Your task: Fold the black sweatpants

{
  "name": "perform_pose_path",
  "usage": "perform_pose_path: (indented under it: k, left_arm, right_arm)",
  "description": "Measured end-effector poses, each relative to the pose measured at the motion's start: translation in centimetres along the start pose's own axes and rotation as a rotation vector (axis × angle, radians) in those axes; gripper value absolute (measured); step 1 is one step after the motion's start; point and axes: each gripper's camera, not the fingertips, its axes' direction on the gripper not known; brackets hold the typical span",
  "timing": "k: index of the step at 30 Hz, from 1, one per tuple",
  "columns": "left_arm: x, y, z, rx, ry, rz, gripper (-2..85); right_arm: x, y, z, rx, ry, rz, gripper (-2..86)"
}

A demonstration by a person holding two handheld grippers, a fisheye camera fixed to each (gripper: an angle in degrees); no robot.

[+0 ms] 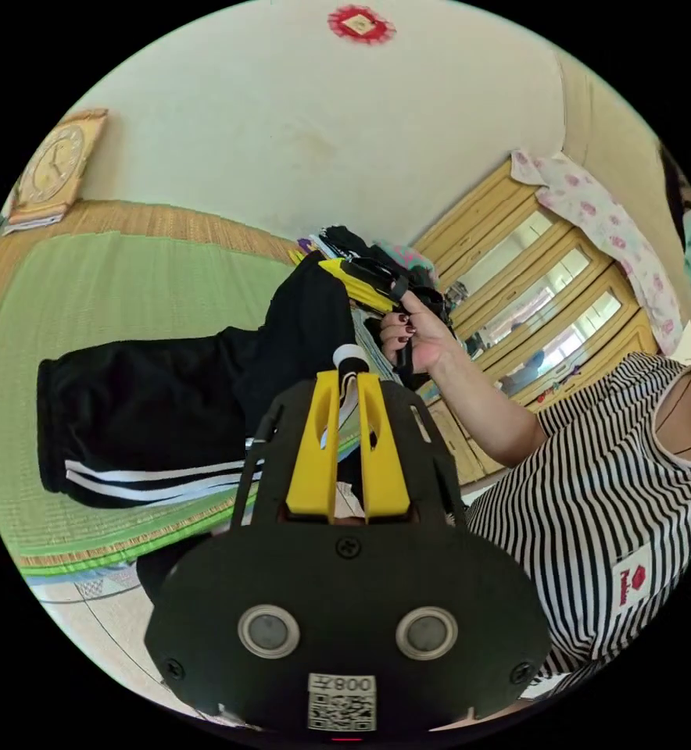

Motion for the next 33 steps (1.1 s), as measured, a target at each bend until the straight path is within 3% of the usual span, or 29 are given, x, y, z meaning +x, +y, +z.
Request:
perform_pose_path:
  k: [11, 18, 33]
  left_arm:
    - [-19.6, 12.8, -10.2, 0.209, -0.031, -0.339, 3.3]
    - [-29.1, 19.6, -13.2, 0.287, -0.014, -0.469, 3.0]
    - [-40.5, 29.8, -15.0, 0.354, -0.009, -0.64, 2.0]
  right_arm:
    - [-7.1, -5.6, 22.4, -0.254, 0.088, -0.038, 2.5]
    - [-10.2, -7.5, 31.7, -0.347, 0.159, -0.072, 2.5]
    - [-13.6, -9.1, 47.0, -0.514, 0.272, -0.095, 3.2]
